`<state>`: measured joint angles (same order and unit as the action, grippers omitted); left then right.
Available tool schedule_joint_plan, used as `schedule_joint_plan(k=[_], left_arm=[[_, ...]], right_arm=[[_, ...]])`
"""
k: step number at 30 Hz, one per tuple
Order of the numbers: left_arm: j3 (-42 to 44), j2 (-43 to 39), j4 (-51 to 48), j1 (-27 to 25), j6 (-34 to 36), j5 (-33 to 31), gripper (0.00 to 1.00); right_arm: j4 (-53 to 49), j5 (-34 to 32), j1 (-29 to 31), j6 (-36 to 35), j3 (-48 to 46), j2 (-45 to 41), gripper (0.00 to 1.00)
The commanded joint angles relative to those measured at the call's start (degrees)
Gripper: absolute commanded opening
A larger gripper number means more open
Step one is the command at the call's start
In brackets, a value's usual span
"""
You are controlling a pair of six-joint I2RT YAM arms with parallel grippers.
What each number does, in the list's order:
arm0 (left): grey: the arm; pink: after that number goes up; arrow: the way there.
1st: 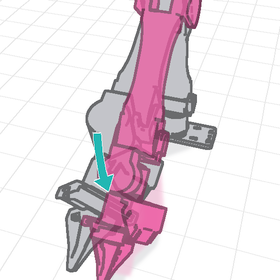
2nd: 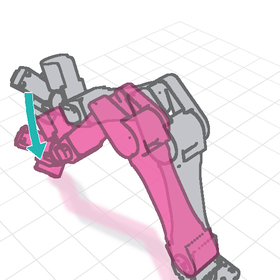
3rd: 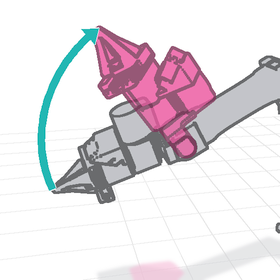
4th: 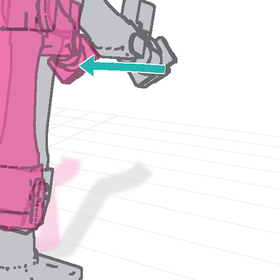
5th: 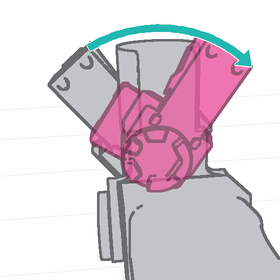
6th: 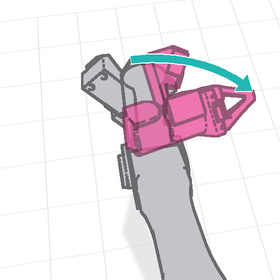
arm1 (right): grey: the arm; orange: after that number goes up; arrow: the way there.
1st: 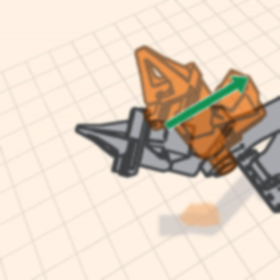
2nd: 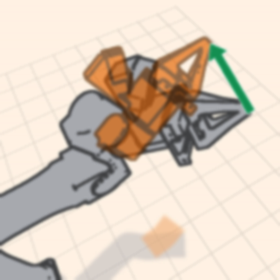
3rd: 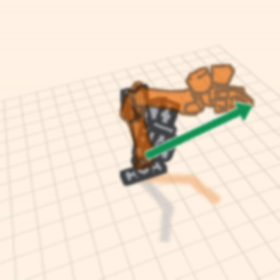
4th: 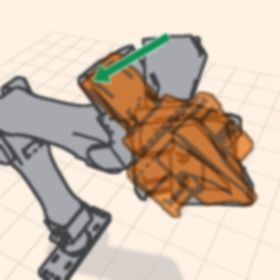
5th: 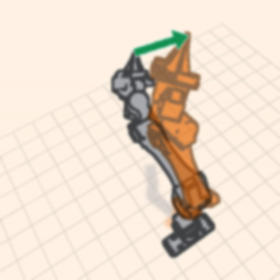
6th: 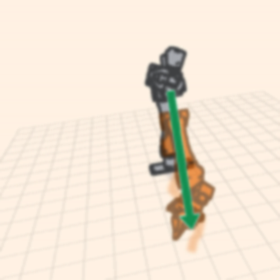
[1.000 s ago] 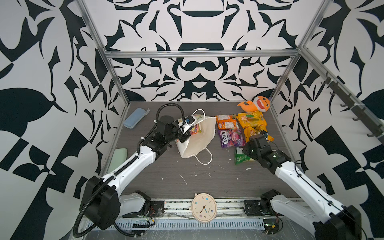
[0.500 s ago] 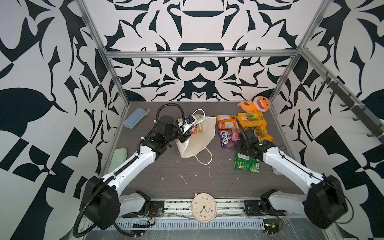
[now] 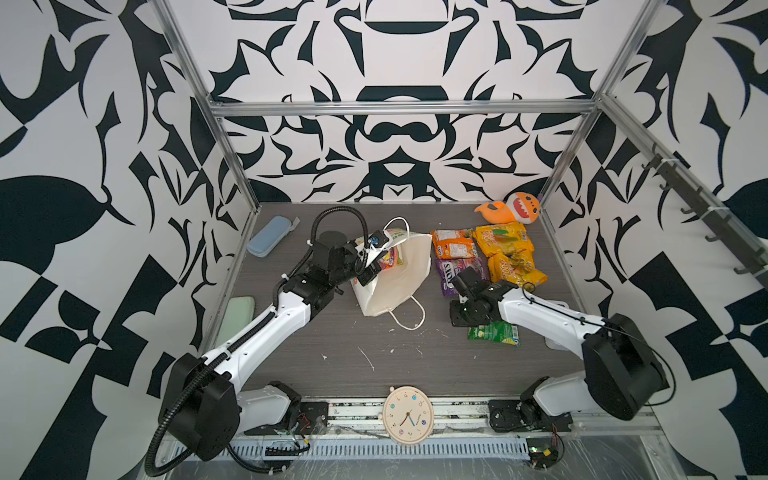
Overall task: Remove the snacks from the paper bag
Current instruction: 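Open the right gripper and release the green packet on the table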
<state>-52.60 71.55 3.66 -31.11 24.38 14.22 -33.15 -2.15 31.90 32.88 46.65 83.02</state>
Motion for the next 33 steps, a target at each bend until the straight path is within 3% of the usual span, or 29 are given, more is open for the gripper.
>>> schedule_joint_plan(k=[1, 10, 14, 21, 24, 28, 30, 33], left_arm=[[-0.5, 0.0, 0.3, 0.0, -0.5, 0.6, 0.0], [-0.1, -0.3, 0.4, 0.0, 0.0, 0.1, 0.0], [-0.1, -0.3, 0.5, 0.0, -0.1, 0.1, 0.0], [-0.1, -0.7, -0.1, 0.0, 0.0, 0.0, 0.0], [0.0, -1.0, -0.4, 0.0, 0.2, 0.0, 0.0], [-0.4, -0.5, -0.2, 0.0, 0.2, 0.0, 0.0], [-1.1, -0.2, -0.6, 0.0, 0.1, 0.4, 0.0], [-1.7, -0.1, -1.0, 0.0, 0.2, 0.4, 0.0]], right_arm=[[-3.1, -5.1, -1.0, 3.0, 0.0, -0.4, 0.1], [-5.2, -6.5, -6.9, 5.1, -4.2, -2.5, 0.04], [-8.7, -11.2, -7.2, 3.3, -3.7, -2.3, 0.03], [-9.1, -13.0, -8.0, 4.1, -2.8, -2.7, 0.05], [-6.8, -9.6, -8.0, 1.6, -0.1, -6.9, 0.13], [3.5, -0.9, -6.7, -2.9, 2.3, -18.2, 0.22], [9.5, 2.0, -5.5, -4.9, 2.7, -23.2, 0.21], [17.5, 6.5, -2.6, -8.5, 3.6, -26.9, 0.1]])
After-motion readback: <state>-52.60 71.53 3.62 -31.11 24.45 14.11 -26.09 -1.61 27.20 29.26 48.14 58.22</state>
